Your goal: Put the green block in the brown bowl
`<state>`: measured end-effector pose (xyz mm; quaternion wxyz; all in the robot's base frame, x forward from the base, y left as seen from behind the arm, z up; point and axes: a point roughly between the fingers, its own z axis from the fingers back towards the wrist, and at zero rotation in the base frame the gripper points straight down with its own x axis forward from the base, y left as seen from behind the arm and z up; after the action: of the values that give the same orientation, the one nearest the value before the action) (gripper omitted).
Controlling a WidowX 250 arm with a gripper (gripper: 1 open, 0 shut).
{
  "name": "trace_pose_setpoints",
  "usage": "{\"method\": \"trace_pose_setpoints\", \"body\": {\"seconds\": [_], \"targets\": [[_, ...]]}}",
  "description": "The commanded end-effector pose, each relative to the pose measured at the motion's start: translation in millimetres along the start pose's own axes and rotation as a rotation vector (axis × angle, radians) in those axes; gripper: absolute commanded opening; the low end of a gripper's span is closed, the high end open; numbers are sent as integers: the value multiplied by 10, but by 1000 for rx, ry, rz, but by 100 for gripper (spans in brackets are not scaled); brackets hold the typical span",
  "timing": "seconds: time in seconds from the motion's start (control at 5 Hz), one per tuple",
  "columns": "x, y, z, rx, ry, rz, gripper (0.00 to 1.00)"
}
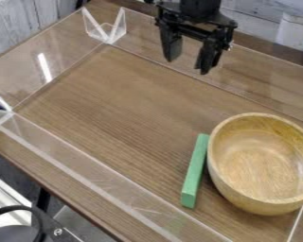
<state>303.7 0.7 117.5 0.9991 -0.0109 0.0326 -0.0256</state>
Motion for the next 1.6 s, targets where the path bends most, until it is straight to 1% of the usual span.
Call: {"method": "trace_pose_setpoints", "body": {"seconds": [0.0, 0.4, 0.6, 1.0, 1.2, 1.4], "targets": [[42, 97, 220, 4, -96, 21, 100], [54, 265, 231, 5, -126, 66, 100], [10, 258, 231, 4, -126, 68, 100], [6, 90, 249, -7, -139, 26, 100], [68, 97, 216, -8, -145, 19, 100], [81, 70, 184, -5, -143, 6, 100]]}}
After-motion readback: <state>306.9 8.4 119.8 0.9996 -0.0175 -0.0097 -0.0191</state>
